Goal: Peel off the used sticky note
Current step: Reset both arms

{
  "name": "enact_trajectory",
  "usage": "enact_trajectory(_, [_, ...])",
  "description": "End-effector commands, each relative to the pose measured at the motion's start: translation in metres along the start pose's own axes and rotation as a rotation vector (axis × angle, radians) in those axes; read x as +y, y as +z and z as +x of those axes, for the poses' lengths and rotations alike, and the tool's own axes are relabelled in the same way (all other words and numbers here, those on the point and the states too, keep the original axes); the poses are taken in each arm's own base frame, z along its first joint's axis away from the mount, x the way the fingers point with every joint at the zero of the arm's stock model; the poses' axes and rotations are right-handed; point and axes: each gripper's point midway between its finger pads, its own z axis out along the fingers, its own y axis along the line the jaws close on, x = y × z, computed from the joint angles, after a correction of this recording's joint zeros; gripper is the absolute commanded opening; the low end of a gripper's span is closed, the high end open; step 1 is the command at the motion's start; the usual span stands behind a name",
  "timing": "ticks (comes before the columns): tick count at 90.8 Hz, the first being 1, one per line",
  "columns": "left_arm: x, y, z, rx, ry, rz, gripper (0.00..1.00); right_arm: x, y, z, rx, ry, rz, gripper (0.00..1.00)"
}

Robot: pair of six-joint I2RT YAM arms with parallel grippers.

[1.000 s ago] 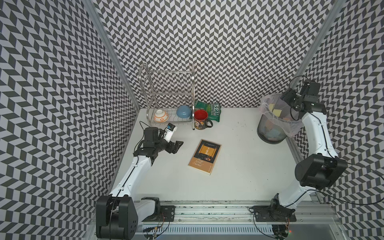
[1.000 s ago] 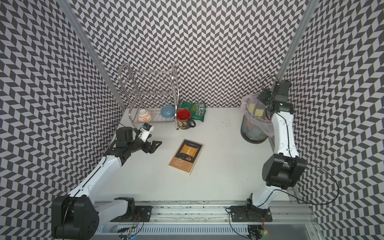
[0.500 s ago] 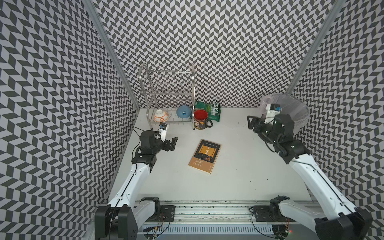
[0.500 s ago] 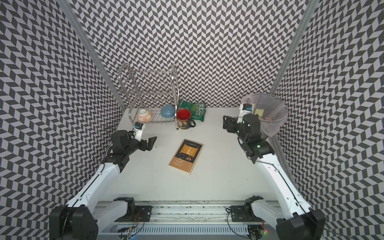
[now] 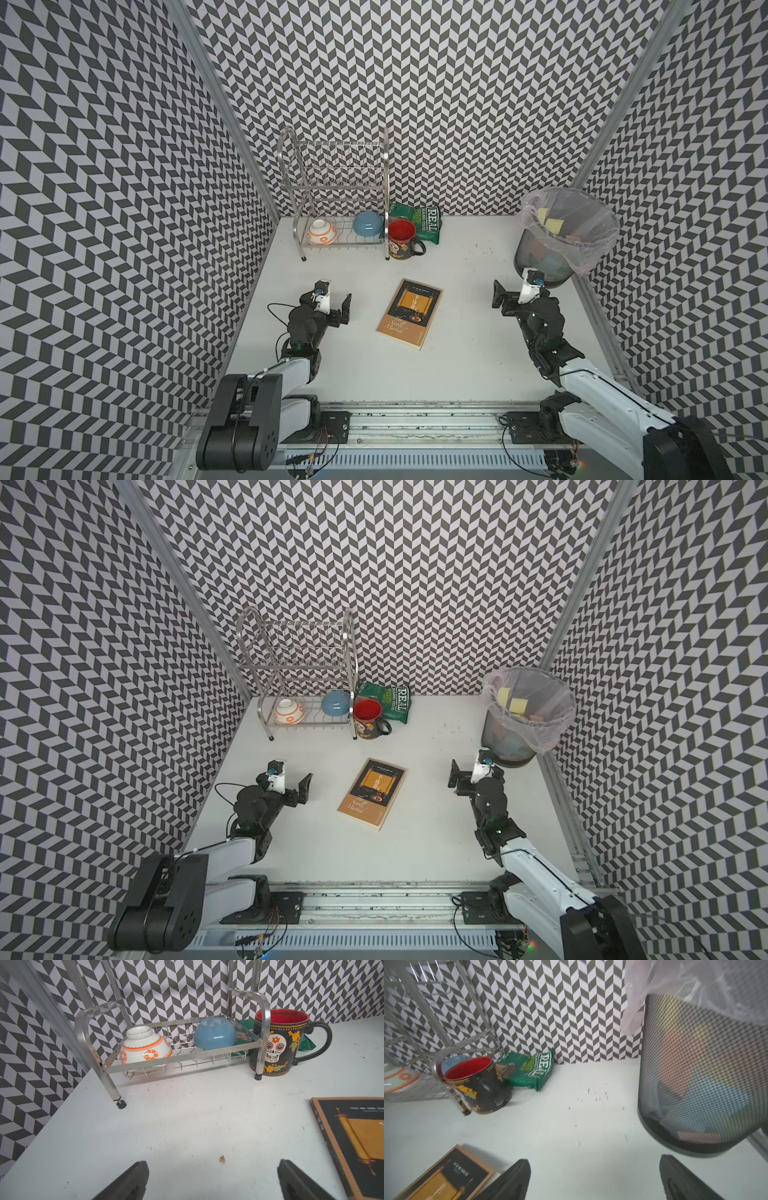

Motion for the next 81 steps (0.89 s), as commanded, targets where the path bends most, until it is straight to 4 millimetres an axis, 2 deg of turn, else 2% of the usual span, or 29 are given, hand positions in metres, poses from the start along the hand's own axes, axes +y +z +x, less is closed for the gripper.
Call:
enact_trajectory(1, [0.011,0.001,-0.057,-0.234,0.007,-0.042,1.0,-0.014,0.007,-0.035,-0.158,0.008,0.035,0.98])
enact_trajectory(5, [0.011,0.003,-0.056,-0.246,0.004,-0.046,1.0,-0.025,0.013,-0.034,-0.163,0.024,0.06,0.96])
enact_trajectory(13, [0.016,0.012,-0.04,-0.234,-0.006,-0.072,1.0,-0.048,0.023,-0.027,-0.159,0.031,0.104,0.96])
enact_trajectory(17, [0.02,0.015,-0.044,-0.261,-0.018,-0.088,1.0,-0.053,0.024,-0.026,-0.179,0.028,0.107,0.98])
enact_trajectory(22, [0.022,0.024,-0.045,-0.227,-0.019,-0.079,1.0,-0.053,0.023,-0.024,-0.203,0.022,0.088,0.99])
enact_trajectory(25, [0.021,0.029,-0.032,-0.163,-0.031,-0.074,1.0,-0.052,0.024,-0.025,-0.219,0.01,0.077,1.0])
enact_trajectory(36, [0.023,0.029,-0.034,-0.171,-0.038,-0.071,1.0,-0.049,0.035,-0.01,-0.2,-0.03,0.062,1.0])
enact_trajectory(41, [0.023,0.028,-0.035,-0.185,-0.037,-0.071,1.0,-0.039,0.038,-0.008,-0.212,-0.062,0.007,1.0])
enact_trajectory(46, [0.023,0.029,-0.035,-0.181,-0.038,-0.07,1.0,-0.032,0.037,0.014,-0.174,-0.09,-0.034,1.0])
enact_trajectory(55, [0.024,0.029,-0.035,-0.183,-0.039,-0.069,1.0,-0.031,0.036,0.01,-0.217,-0.107,-0.031,1.0])
enact_trajectory(60, [0.023,0.03,-0.034,-0.172,-0.039,-0.067,1.0,-0.034,0.043,0.016,-0.168,-0.096,-0.016,1.0])
enact_trajectory(65, [0.024,0.029,-0.035,-0.178,-0.04,-0.068,1.0,-0.033,0.055,0.012,-0.136,-0.089,-0.021,1.0])
enact_trajectory(81, [0.024,0.03,-0.034,-0.173,-0.041,-0.067,1.0,-0.041,0.057,0.01,-0.14,-0.062,0.002,1.0])
